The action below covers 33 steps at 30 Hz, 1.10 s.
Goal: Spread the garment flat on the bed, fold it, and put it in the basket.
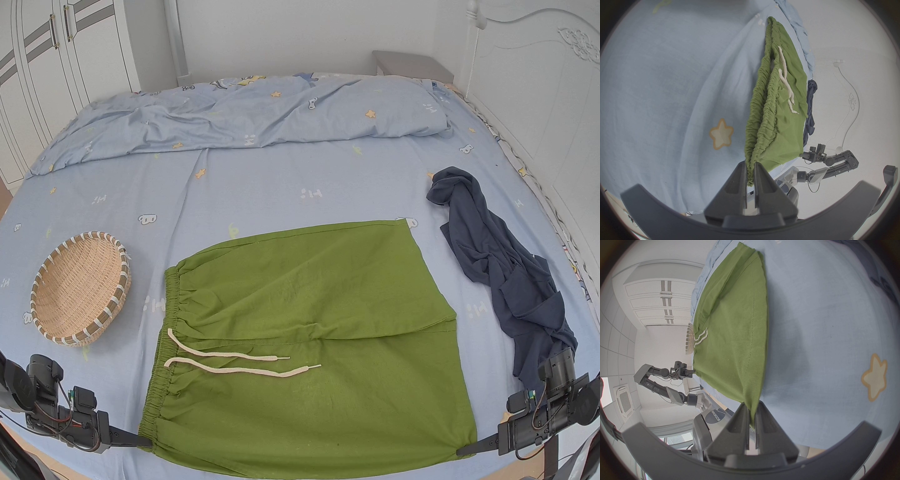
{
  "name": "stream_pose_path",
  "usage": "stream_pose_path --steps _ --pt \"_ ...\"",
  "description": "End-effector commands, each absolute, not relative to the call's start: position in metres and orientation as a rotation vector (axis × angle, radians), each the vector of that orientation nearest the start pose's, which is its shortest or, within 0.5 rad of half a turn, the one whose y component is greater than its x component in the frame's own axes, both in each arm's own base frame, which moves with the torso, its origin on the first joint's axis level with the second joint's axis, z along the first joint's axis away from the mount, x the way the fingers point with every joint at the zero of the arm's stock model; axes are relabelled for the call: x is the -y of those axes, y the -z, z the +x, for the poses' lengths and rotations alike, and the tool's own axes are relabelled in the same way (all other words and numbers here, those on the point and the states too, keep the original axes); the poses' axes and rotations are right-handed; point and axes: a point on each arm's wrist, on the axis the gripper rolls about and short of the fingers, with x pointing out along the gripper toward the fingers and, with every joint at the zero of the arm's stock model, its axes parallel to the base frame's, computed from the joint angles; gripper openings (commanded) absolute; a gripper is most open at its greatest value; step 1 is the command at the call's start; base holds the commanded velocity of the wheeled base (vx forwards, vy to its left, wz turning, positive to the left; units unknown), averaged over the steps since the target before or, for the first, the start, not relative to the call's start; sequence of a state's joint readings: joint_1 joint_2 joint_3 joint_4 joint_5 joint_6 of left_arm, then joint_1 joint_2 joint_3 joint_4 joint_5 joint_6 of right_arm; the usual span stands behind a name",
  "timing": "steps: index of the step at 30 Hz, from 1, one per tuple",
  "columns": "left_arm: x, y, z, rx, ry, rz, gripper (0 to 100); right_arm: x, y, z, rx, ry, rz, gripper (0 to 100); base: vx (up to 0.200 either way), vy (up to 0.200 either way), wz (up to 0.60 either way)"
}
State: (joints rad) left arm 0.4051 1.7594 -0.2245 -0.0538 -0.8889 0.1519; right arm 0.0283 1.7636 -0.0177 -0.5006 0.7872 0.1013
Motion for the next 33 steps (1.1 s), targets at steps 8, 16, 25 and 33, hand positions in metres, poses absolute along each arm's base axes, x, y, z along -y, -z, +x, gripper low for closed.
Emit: stream_pose_path --steps 8,16,25,33 --pt "-0.034 -0.083 0.16 -1.175 0.484 -0.777 0 -0.013 -0.051 0.16 -1.054 -0.621 0.528 0 0.0 0.0 0.0" --pt "-0.036 -0.124 0.185 -1.18 0.493 -0.789 0 -0.012 -0.117 0.203 -1.032 -0.619 0.527 0 0.0 0.0 0.0" --pt "-0.041 -0.14 0.219 -1.152 0.467 -0.823 0 -0.013 -0.17 0.248 -0.946 -0.644 0.495 0 0.0 0.0 0.0" --pt "-0.039 -0.164 0.265 -1.099 0.48 -0.825 0 -0.029 -0.196 0.296 -0.906 -0.687 0.489 0 0.0 0.0 0.0"
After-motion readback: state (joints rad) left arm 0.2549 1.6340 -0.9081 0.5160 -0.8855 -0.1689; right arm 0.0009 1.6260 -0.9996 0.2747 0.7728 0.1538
